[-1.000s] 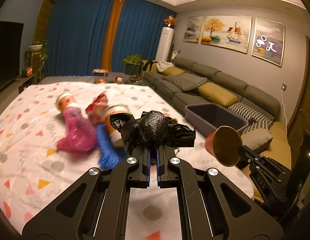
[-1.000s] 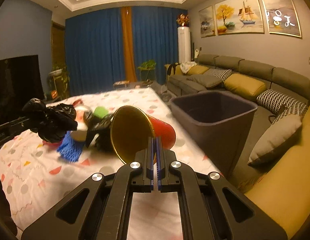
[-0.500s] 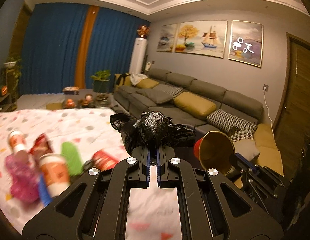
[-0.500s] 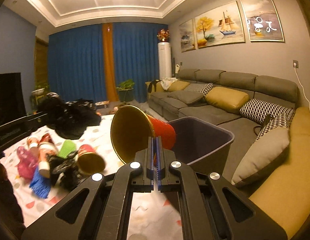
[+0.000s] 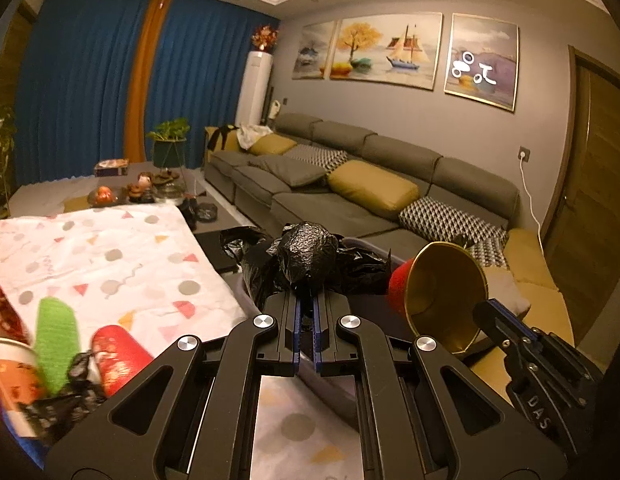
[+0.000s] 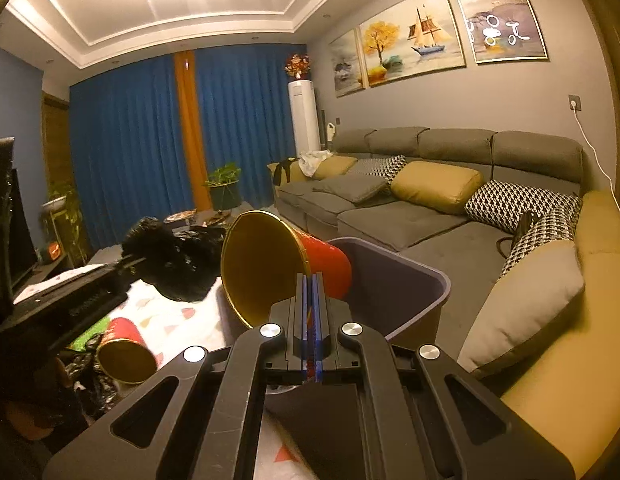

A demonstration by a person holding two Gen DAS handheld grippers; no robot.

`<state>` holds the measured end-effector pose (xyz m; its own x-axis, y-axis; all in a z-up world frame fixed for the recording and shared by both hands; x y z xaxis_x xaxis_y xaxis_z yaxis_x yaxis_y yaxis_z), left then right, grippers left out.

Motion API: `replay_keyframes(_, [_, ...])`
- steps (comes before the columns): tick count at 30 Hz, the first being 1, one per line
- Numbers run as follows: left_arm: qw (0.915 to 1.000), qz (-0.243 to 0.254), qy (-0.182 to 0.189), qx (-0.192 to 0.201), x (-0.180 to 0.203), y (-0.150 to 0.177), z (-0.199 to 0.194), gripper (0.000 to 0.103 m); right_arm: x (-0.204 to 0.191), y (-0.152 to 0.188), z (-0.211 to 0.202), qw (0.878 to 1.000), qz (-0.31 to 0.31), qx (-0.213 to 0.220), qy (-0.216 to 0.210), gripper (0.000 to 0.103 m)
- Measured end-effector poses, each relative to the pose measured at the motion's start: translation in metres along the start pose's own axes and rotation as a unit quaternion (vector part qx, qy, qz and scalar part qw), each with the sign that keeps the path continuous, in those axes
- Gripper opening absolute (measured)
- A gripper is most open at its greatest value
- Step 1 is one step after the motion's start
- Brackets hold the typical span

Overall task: Collect trash
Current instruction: 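Lift the black bag and red cup and carry both over the grey bin, then open both grippers to drop the black bag and red cup into the bin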

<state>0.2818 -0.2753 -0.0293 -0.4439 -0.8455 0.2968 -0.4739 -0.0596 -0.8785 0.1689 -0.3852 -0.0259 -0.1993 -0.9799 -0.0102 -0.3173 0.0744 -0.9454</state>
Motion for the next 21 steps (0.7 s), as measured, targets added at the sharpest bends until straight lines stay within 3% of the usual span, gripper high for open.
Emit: replay_keyframes(21, [0.9973,0.019,0.026,-0.066,0.021,0.028,0.054,0.004,0.013,0.005,0.02,0.999,0.016,-0.025,0.018,0.003])
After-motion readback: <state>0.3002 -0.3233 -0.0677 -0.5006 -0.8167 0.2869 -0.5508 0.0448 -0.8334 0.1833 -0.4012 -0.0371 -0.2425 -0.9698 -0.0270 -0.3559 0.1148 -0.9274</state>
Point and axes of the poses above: each gripper's, at about its wrist camera, not at the fingertips, and z roughly the way its jaws point, x to its right, y to its underside, the point moved 4 cm from there along z, roughly the way its jaws point, and after that the axes turned 7 degrees about -z, right-handed, at the moved point
